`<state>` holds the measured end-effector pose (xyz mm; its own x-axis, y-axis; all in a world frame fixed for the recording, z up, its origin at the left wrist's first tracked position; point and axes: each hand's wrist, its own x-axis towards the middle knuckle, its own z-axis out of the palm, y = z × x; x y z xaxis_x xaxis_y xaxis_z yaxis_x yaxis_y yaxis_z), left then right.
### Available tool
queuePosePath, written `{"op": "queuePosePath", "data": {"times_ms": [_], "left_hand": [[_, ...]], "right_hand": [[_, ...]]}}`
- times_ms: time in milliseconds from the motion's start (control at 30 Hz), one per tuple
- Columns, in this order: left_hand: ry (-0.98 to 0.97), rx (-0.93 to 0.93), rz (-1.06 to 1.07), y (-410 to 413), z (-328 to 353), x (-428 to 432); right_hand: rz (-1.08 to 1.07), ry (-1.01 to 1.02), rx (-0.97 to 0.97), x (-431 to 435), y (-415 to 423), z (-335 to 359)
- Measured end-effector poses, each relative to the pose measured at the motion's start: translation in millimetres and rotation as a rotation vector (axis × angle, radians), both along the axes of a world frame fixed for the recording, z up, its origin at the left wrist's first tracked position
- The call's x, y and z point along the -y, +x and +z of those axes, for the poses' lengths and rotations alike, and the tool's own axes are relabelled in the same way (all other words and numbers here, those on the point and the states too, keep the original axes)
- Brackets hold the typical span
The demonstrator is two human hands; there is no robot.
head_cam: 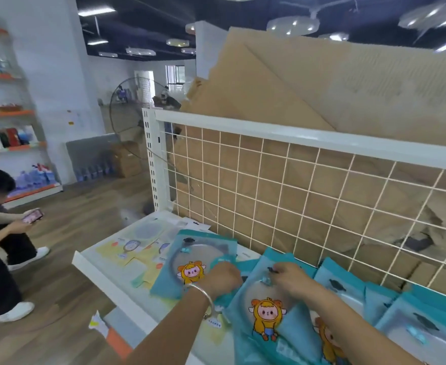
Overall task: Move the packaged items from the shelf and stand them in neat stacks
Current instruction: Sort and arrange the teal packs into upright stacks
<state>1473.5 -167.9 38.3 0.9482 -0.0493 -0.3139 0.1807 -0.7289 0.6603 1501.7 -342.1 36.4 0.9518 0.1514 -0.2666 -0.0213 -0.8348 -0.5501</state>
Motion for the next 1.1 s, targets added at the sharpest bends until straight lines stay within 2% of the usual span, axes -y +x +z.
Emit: {"op": "queuePosePath", "data": {"times_ms": [167, 467, 567, 667, 767, 867, 933, 1000, 1100], "left_hand": [[0.008, -0.095, -0.022, 17, -14, 12], [0.015, -0.116, -0.106, 28, -23, -4], [-0.08, -0.039, -0.083, 26, -19, -12], [-0.275, 0.052, 0.037, 25, -22, -25], [-0.29, 0.16, 0.143, 27, -26, -44], [-0.283, 0.225, 0.234, 24, -30, -62], [-0.356, 0.237, 0.306, 24, -34, -72], [-0.427, 0.258, 0.336, 23, -37, -81], [-0.474, 0.209, 0.319, 26, -44, -92]], "right_hand": [[-0.044, 0.106, -0.009, -1, -8, 8], [-0.055, 0.187, -0.043, -3, -10, 13], [-0.087, 0.222, -0.001, -7, -5, 9], [-0.119, 0.176, 0.101, -11, 4, -1], [-0.267, 0.116, 0.158, -12, 12, -10], [-0.417, 0.276, 0.056, -15, 16, -14], [-0.463, 0.463, -0.107, -19, 15, -16], [-0.463, 0.545, -0.224, -21, 14, -18], [-0.472, 0.659, -0.264, -22, 18, -24]]}}
